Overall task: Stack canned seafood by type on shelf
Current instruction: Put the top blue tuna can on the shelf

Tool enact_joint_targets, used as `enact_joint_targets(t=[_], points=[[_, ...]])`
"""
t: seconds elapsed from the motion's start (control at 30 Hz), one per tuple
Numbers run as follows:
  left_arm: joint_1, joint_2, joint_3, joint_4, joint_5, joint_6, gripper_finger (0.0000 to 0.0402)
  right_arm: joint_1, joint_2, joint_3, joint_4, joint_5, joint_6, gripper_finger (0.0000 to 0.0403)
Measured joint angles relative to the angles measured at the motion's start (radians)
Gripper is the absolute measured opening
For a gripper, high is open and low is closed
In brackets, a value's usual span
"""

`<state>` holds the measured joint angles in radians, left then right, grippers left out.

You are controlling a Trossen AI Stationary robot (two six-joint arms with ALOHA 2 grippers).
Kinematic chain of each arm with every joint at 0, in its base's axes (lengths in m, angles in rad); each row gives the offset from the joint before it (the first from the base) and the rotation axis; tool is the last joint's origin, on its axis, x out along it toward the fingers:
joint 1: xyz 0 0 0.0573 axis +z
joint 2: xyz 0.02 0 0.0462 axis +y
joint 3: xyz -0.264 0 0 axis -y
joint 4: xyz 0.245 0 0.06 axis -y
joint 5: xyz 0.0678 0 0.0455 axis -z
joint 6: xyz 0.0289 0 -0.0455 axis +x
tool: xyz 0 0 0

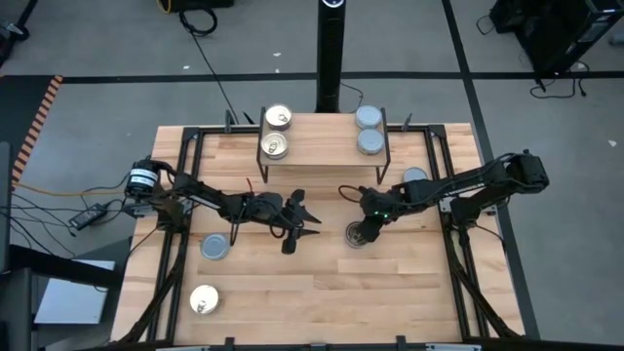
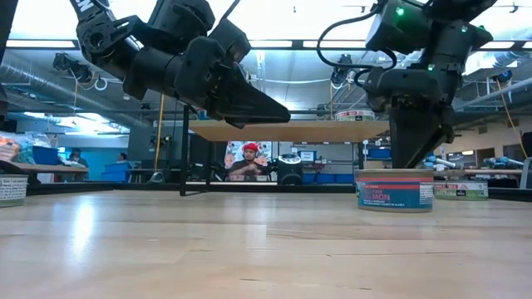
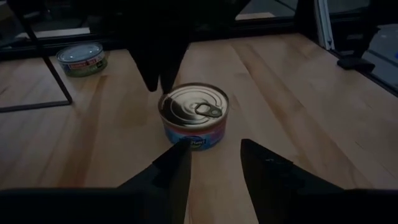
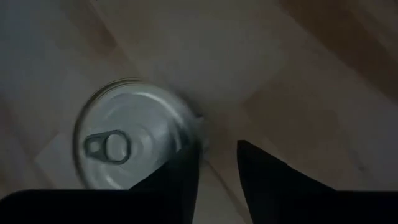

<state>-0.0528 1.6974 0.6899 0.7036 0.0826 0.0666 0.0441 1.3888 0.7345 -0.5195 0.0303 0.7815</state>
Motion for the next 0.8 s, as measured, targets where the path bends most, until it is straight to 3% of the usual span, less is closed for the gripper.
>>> enact_joint_targets(t=[0.37,0.47,0.63,0.8], points=[[0.0,0.0,0.0,-0.004,0.001,-0.019,0.0147,-0.001,0.013,0.0,0.013,-0.025,-0.015,0.0118],[0.0,0.0,0.0,-0.008,0.001,-0.019,0.0147,-0.001,0.032,0.002,0.021,-0.026,-0.02,0.0093],[0.0,0.0,0.0,-0.02,0.001,-0.019,0.0147,-0.001,0.061,0.005,0.07,-0.026,-0.075,0.0017],[0.0,0.0,0.0,-0.02,0.001,-0.019,0.0147,-0.001,0.053,0.0,0.109,-0.024,-0.113,0.0009]])
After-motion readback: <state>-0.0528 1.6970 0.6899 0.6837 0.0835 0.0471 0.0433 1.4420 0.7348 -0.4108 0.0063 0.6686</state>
